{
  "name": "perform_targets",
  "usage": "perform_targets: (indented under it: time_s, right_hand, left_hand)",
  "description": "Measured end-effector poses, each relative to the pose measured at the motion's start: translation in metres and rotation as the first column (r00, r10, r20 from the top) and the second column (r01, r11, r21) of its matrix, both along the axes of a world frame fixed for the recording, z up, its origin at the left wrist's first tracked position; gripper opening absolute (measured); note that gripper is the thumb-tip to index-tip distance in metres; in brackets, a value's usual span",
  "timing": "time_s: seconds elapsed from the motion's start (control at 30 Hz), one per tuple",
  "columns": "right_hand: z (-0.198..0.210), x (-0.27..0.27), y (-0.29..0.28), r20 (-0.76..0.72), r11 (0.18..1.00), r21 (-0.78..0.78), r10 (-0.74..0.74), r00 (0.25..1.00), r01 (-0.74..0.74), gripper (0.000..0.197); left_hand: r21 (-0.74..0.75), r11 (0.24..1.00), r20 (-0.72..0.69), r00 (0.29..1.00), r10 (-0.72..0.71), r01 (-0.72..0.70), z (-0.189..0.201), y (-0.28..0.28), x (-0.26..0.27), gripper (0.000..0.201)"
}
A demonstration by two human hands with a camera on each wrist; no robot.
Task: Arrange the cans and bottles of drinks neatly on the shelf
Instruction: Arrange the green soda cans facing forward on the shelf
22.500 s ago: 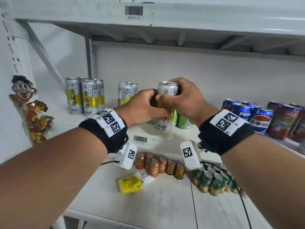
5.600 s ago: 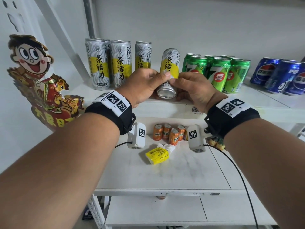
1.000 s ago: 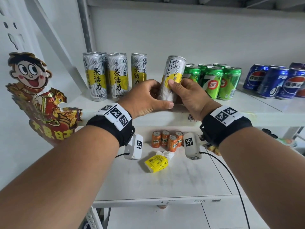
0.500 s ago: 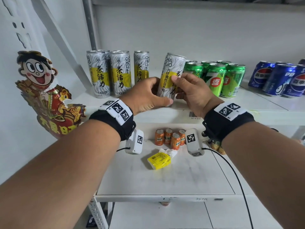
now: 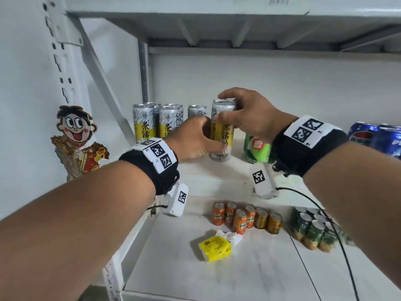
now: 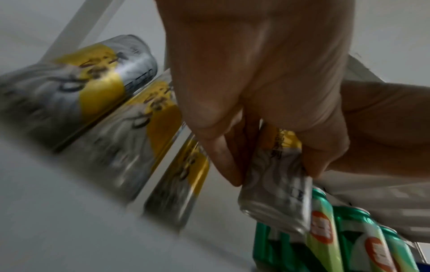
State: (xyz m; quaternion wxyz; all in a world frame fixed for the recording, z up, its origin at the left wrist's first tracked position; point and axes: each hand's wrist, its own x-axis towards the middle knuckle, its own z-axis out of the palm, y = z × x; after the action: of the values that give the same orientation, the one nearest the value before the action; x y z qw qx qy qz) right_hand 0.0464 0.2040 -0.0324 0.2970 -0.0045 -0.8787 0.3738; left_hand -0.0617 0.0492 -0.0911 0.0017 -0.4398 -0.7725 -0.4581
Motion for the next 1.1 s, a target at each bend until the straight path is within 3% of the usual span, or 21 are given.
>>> perform_targets:
  time_s: [0.17, 0.3, 0.53, 0.7, 0.8, 0.87, 0.93, 1.1]
  right_hand:
    - [0.039, -0.036, 0.011, 0.004, 0.952, 0.275, -0.141, 0.99, 0.134, 0.037]
    - [0.04, -0.069, 0.024, 0.073, 0.875, 0.462, -0.202, 0.977, 0.146, 0.034]
    - [0.027, -0.098, 0.036, 0.24, 0.807, 0.586, -0.251, 0.938, 0.066, 0.044]
    - [0.042, -0.077, 0.05, 0.205, 0.814, 0.569, -0.275, 0.939, 0.114, 0.054]
    - [0.051, -0.047, 0.06, 0.203, 0.751, 0.644, -0.353, 0.913, 0.147, 0.044]
    - [0.052, -0.025, 0.066, 0.206, 0.682, 0.712, -0.429, 0.879, 0.166, 0.036]
    - [0.05, -0.005, 0.07, 0.229, 0.665, 0.726, -0.475, 0.85, 0.176, 0.031]
    - [0.037, 0.019, 0.076, 0.368, 0.647, 0.76, -0.506, 0.78, 0.062, 0.051]
  left_hand:
    - [-0.1, 0.977, -0.296, 0.943, 0.15, -0.186, 0.049, 0.001, -0.012, 0.047]
    - [-0.102, 0.957, -0.359, 0.907, 0.22, -0.272, 0.069, 0.0, -0.026, 0.044]
    - [-0.163, 0.943, -0.426, 0.883, 0.197, -0.289, 0.073, 0.015, -0.027, 0.034]
    - [-0.188, 0.945, -0.45, 0.879, 0.159, -0.267, 0.075, 0.041, -0.022, 0.02]
    - [-0.201, 0.948, -0.463, 0.877, 0.129, -0.245, 0.077, 0.062, -0.016, 0.015]
    - [-0.218, 0.948, -0.491, 0.866, 0.098, -0.23, 0.077, 0.077, -0.008, 0.021]
    - [-0.246, 0.944, -0.528, 0.847, 0.06, -0.22, 0.077, 0.09, -0.002, 0.029]
    - [-0.327, 0.922, -0.558, 0.83, -0.01, -0.209, 0.072, 0.105, 0.015, 0.036]
